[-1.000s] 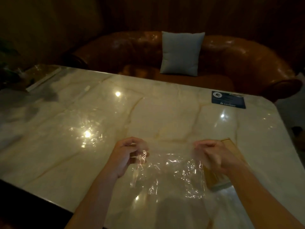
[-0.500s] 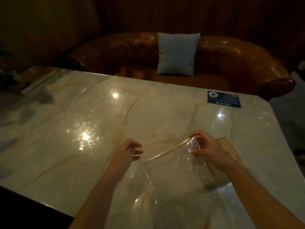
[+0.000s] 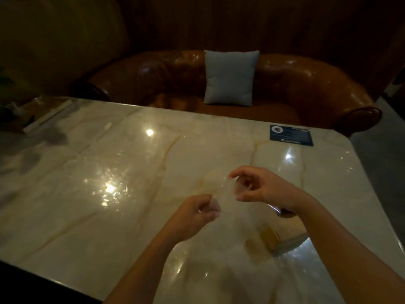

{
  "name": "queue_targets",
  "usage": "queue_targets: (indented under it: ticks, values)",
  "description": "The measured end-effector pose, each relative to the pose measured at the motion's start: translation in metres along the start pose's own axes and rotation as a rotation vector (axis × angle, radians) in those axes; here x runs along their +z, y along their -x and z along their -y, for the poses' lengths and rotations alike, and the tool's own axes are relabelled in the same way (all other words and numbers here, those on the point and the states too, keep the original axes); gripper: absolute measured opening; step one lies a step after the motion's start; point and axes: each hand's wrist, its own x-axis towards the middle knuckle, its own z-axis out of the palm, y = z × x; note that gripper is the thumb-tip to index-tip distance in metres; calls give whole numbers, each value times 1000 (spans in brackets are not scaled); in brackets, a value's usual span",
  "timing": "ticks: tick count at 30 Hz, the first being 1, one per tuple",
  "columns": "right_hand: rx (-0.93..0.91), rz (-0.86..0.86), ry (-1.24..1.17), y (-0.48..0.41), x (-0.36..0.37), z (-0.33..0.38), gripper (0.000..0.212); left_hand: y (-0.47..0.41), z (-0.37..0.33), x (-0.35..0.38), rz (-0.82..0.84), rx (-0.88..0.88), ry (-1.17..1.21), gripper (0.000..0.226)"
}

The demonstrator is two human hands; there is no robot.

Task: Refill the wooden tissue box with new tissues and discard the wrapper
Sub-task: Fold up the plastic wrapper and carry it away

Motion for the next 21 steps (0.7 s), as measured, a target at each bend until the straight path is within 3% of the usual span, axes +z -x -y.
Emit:
queue_targets:
  ticks: [4,10,14,19,21]
  values:
    - [53,-92,-68,11,-7,-8,33,4,3,-7,-153,-25,205,8]
    - [101,-294,-406,22,9,-29,40,8,5,-2,-240,-96,464,26]
    - [138,-419,-624,23,23,-47,47,4,0,5,-291,-93,609,20]
    - [165,-525,-559,29,30,-62,15,-2,-3,16,-277,-136,668,11]
    - [169,-570,-534,32,28,-62,13,-4,-4,21,-272,-166,656,11]
